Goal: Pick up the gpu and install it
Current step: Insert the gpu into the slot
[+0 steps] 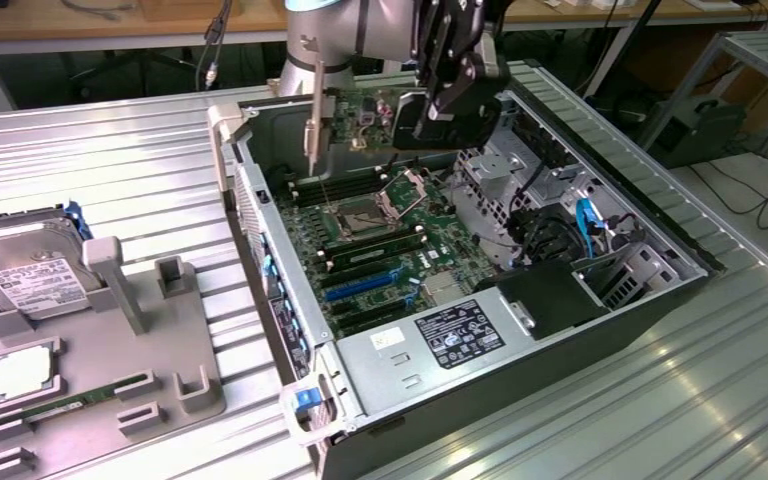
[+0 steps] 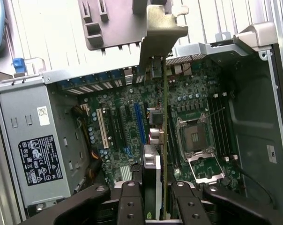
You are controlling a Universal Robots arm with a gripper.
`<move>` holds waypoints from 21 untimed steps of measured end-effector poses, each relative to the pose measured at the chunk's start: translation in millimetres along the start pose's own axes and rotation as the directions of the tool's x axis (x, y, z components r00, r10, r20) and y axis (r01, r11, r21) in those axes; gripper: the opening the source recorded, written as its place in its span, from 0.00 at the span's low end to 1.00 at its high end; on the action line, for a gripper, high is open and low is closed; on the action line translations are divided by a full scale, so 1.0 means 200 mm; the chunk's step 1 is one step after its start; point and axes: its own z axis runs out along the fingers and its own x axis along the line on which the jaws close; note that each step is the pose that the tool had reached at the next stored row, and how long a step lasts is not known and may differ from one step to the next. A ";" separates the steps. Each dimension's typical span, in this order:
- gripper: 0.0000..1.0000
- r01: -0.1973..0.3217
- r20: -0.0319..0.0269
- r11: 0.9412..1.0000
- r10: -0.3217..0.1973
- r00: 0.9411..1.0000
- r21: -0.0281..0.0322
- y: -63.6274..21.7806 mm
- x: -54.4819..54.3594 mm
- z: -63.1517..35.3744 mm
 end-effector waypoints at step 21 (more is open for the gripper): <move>0.28 0.148 0.019 0.989 -0.148 0.989 0.016 -0.009 -0.03 0.069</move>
